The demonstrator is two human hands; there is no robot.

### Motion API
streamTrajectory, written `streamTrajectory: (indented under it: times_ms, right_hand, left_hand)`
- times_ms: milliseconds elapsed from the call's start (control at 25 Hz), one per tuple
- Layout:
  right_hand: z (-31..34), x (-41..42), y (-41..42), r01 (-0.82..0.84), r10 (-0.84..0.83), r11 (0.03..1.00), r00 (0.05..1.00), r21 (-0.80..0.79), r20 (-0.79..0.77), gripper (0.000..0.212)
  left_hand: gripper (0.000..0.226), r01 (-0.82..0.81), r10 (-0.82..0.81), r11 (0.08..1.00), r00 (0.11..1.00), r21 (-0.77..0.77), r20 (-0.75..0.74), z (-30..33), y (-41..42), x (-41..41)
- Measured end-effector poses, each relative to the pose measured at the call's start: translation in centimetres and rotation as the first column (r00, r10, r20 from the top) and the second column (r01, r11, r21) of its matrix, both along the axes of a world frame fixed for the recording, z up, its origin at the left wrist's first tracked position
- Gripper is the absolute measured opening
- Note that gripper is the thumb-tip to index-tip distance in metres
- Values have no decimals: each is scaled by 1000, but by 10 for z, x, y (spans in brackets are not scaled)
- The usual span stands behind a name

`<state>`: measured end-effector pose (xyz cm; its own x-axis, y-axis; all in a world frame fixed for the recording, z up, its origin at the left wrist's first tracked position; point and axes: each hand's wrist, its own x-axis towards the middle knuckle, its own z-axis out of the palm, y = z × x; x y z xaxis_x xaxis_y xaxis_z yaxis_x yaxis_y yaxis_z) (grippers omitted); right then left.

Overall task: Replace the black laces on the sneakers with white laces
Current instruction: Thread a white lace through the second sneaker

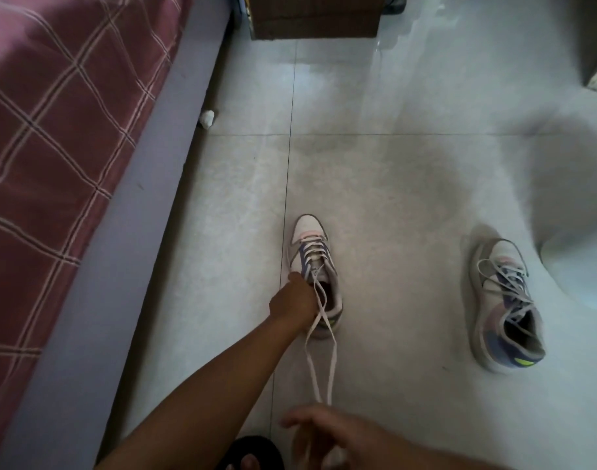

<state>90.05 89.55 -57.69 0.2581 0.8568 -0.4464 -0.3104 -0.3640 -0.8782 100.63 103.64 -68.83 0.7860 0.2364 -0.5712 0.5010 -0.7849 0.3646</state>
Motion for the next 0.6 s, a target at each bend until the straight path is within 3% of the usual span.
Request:
streamTrajectory:
  times_ms: [40, 80, 120, 200, 360, 480, 600]
  right_hand:
    - [-10, 8, 0, 84, -75, 994, 989, -67, 127, 18]
    - [-26, 22, -2, 277, -225, 954, 914, -113, 338, 14]
    - [-35, 40, -4, 482, -335, 860, 781, -168, 528, 9]
    - [-39, 81, -5, 730, -399, 655, 556, -198, 729, 4]
    - [-47, 109, 7, 811, -455, 577, 413, -92, 789, 20]
    - [-36, 112, 13, 826, -518, 559, 276, 76, 809, 16]
    - [-26, 117, 12, 807, -353, 589, 198, 53, 915, 15]
  left_hand:
    - [36, 9, -9, 1000, 1000, 0, 23, 0, 0, -3]
    - [34, 14, -14, 1000, 998, 3, 55, -1, 1, -5]
    - [33, 2, -2, 1000, 996, 2, 89, 1, 1, -10]
    - [44, 24, -28, 999, 989, 35, 145, 7, 1, -16]
    - [63, 134, -195, 968, 934, 211, 301, 23, -1, -25]
    - [70, 191, -341, 904, 861, 382, 376, 45, 1, -27]
    - [68, 166, -468, 837, 711, 521, 525, 51, 1, -29]
